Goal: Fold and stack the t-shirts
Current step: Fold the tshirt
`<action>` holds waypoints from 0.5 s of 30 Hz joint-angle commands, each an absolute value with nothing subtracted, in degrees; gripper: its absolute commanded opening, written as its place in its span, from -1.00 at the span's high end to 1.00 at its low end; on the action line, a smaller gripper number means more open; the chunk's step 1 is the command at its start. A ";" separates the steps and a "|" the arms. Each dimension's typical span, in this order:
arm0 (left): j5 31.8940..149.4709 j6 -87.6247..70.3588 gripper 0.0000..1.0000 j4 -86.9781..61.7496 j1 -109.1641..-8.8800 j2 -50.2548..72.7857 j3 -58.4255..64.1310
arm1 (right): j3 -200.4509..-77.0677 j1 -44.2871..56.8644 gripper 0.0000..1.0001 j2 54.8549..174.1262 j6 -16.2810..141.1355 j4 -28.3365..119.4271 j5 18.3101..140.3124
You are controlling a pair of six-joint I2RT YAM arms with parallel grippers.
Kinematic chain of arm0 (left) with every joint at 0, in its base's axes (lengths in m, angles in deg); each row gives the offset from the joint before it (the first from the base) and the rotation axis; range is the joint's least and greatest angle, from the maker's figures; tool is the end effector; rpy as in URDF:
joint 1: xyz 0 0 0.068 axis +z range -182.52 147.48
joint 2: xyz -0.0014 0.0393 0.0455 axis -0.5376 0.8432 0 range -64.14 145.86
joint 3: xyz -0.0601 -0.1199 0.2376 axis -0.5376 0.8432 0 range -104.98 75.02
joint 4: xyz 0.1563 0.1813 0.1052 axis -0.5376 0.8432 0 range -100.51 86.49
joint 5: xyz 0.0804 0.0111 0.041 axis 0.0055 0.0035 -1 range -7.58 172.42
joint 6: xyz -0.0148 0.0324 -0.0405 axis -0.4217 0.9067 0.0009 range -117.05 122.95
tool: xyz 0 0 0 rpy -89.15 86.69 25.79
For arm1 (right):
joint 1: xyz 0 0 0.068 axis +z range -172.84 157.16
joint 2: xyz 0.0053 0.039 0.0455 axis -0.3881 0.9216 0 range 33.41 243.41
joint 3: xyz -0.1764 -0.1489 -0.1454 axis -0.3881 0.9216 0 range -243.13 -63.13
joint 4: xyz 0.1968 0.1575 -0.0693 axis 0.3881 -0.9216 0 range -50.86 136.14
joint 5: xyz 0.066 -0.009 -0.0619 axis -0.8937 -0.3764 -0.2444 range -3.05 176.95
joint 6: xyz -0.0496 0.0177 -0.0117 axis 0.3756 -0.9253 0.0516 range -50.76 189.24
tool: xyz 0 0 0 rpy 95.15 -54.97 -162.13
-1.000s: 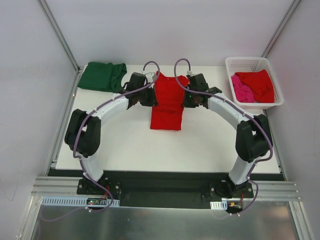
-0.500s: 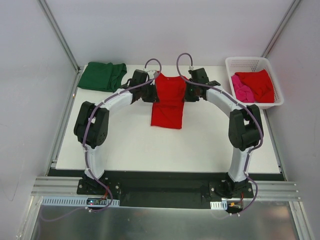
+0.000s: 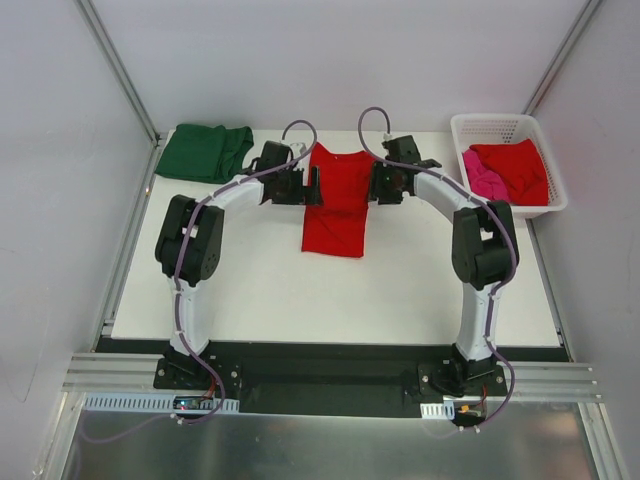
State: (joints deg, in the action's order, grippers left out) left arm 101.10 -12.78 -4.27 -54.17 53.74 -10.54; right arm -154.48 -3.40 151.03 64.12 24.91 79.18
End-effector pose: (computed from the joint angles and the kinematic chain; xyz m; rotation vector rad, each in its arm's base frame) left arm 0.4297 -0.1827 0.1995 0.3000 2.2805 -0.7111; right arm 0.4345 0.1584 0.2122 -0.3650 2.3935 0.3609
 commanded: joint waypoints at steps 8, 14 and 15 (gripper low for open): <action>100.18 -12.26 -0.99 -5.06 -53.35 40.55 -6.90 | -152.96 -4.03 0.06 140.91 66.43 25.75 78.34; 99.91 -13.84 -0.99 -5.15 -53.26 29.31 -0.13 | -147.07 -3.68 0.07 133.53 66.95 26.19 72.55; 99.74 -14.10 -0.99 -5.06 -53.26 28.16 1.53 | -146.45 -3.59 0.07 133.08 66.96 26.19 69.58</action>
